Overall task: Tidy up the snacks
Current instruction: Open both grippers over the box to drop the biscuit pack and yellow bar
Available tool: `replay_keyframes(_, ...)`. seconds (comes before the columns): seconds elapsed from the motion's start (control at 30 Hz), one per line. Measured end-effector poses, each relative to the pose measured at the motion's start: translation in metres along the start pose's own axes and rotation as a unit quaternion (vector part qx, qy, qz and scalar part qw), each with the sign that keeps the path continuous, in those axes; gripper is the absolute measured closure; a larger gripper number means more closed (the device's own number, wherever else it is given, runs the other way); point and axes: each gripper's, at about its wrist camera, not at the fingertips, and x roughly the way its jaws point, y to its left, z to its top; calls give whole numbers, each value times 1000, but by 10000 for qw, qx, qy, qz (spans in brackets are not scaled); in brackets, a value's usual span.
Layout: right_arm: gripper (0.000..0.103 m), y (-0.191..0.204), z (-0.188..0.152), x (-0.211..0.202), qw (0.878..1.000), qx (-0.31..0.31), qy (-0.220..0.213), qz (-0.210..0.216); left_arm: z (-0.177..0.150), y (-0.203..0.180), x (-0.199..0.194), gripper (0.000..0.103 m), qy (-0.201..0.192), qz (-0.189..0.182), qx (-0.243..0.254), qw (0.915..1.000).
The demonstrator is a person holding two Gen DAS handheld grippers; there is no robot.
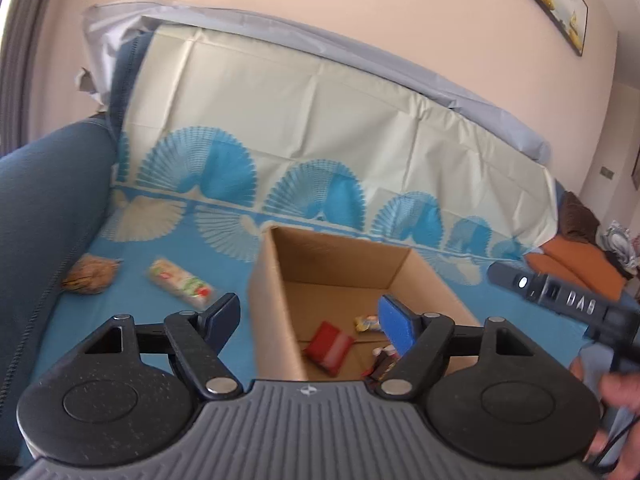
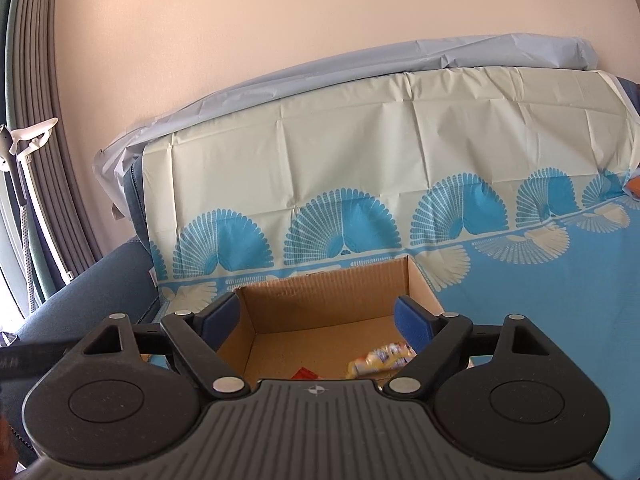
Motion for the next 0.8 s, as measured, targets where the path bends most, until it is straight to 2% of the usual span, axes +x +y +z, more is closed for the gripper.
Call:
replay_keyframes(0.3, 17, 13, -4, -4, 9999, -69, -64, -111, -28, 29, -52, 19, -64, 46, 7, 10000)
replay_keyframes(0.4, 15, 20, -7, -13, 9996, -69, -210, -157, -50, 38, -67, 19, -80, 28, -60, 9999)
replay_keyframes(0.5, 9, 27, -11, -27, 9990, 79, -400, -179, -78, 48, -80, 21, 182, -42, -203, 9996)
replay_keyframes(0.57, 7, 31, -15, -37, 9982, 193, -538, -190, -90, 53, -88, 37, 388, -25, -276, 9989)
replay_keyframes(0.6, 7, 33, -17, -42, 9975, 226, -634, -225, -87, 55, -92, 51, 446, -44, -375, 9983)
replay_keyframes(0.63, 6, 36, -20, -47, 9968, 250, -705, -270, -81, 54, -100, 58, 364, -107, -411, 9984)
replay_keyframes(0.73, 6, 41, -23, -53, 9959, 331, -792, -296, -73, 45, -123, 67, -129, -249, -81, 9996)
replay_keyframes(0.8, 6, 43, -25, -53, 9964, 360, -740, -180, -76, 40, -123, 80, -118, -321, 29, 9994)
